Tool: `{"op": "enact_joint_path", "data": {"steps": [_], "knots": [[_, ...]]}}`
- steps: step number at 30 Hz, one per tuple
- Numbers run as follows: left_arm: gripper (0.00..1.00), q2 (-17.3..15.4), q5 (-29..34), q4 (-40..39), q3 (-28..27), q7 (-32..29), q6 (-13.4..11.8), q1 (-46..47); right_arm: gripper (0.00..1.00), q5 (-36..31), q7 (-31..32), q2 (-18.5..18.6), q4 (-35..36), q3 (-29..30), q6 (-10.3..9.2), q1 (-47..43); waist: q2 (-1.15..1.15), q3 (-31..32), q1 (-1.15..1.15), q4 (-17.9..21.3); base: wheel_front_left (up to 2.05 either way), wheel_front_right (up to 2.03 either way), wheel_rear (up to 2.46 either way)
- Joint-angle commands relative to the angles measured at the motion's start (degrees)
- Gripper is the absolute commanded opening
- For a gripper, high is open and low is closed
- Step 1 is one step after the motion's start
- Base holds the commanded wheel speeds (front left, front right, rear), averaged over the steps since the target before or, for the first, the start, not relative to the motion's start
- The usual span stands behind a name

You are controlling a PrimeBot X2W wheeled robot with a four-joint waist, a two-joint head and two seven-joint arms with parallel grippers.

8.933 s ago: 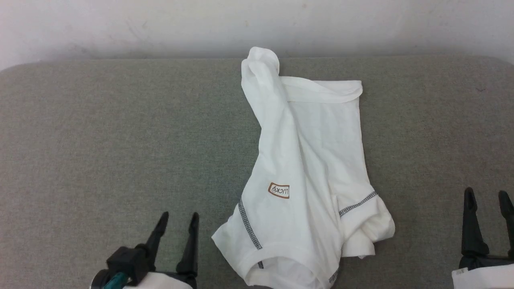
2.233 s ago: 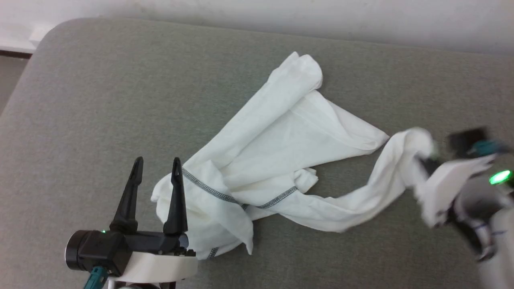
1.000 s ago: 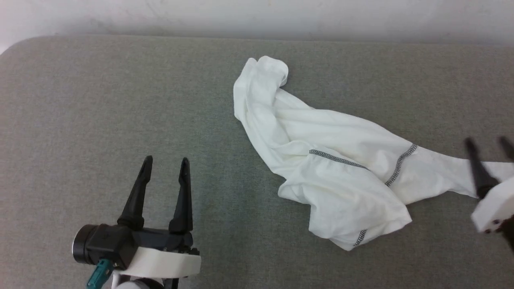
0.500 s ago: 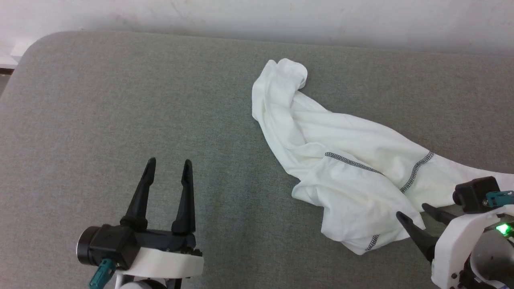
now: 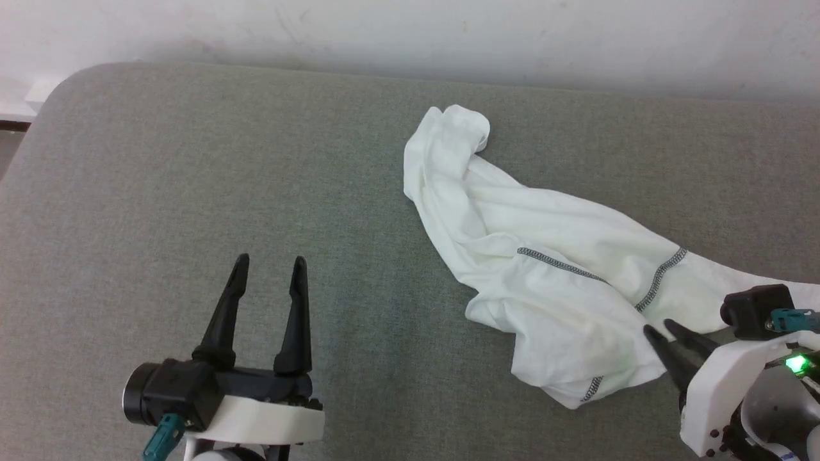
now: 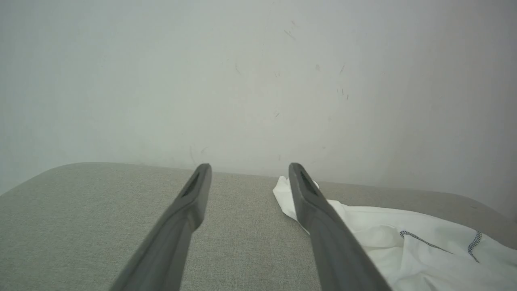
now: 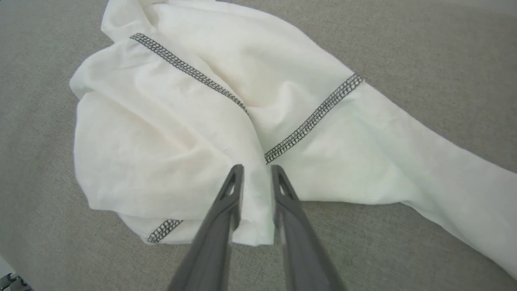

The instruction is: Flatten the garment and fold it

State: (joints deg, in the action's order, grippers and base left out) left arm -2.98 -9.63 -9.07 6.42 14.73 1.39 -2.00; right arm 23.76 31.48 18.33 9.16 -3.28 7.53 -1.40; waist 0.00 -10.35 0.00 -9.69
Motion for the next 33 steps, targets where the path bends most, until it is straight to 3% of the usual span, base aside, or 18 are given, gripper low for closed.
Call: {"op": "enact_joint_path", "data": {"steps": [1, 10, 11, 12, 13, 14, 20, 25, 29, 33], "knots": [[1.00, 0.1, -0.2, -0.1, -0.1, 0.3, -0.3, -0.6, 1.00, -0.1, -0.4, 0.3, -0.3, 0.0, -0.04, 0.9, 0.00, -0.2, 0.00, 0.0, 0.00, 0.00, 0.00], [1.00, 0.1, -0.5, -0.5, 0.0, 0.3, -0.1, 0.5, 1.00, 0.3, -0.3, -0.1, -5.1, -2.4, -0.04, 3.6, 0.00, -2.6, 0.00, -0.1, 0.00, 0.00, 0.00], [1.00, 0.1, -0.5, -0.4, 0.1, 0.3, -0.1, 0.7, 0.75, 0.4, -0.4, -0.3, -5.9, -2.6, -0.04, 3.9, 0.00, -2.8, 0.00, -0.2, 0.00, 0.00, 0.00], [1.00, 0.1, -0.5, -0.3, 0.1, 0.3, 0.0, 0.8, 0.39, 0.5, -0.5, -0.4, -6.5, -3.0, -0.04, 4.3, 0.00, -2.9, 0.00, -0.3, 0.00, 0.00, 0.00], [1.00, 0.1, -0.5, -0.3, 0.1, 0.3, 0.0, 1.0, 0.09, 0.6, -0.8, -0.7, -7.0, -3.2, -0.04, 4.6, 0.00, -2.9, 0.00, -0.5, 0.00, 0.00, 0.00], [1.00, 0.1, -0.5, -0.2, 0.1, 0.3, 0.0, 1.1, 0.00, 0.9, -1.1, -1.0, -7.4, -3.2, -0.04, 4.9, 0.00, -3.0, 0.00, -0.6, 0.00, 0.00, 0.00], [1.00, 0.1, -0.7, 0.1, -0.2, 0.3, -0.2, 0.9, 0.00, 1.2, -2.9, -1.6, -6.7, -1.6, -0.04, 6.0, 0.00, -2.4, 0.00, -1.0, 0.00, 0.00, 0.00], [1.00, 0.1, -0.8, 0.2, -0.4, 0.3, -0.6, 0.2, 0.00, 2.4, -2.7, -2.2, -0.6, -3.0, -0.04, 9.1, 0.00, -1.1, 0.00, -0.8, 0.00, 0.00, 0.00], [1.00, 0.1, -1.0, 0.2, -0.5, 0.3, -0.7, 0.1, 0.00, 3.5, -1.0, -3.0, 5.8, -11.3, -0.04, 13.9, 0.00, -0.8, 0.00, -0.5, 0.00, 0.00, 0.00], [1.00, 0.1, -1.5, 0.1, -0.4, 0.3, -0.7, 0.2, 0.00, 6.5, 0.3, -6.7, 7.0, -23.1, -0.04, 17.5, 0.00, -1.0, 0.00, -0.6, 0.00, 0.00, 0.00]]}}
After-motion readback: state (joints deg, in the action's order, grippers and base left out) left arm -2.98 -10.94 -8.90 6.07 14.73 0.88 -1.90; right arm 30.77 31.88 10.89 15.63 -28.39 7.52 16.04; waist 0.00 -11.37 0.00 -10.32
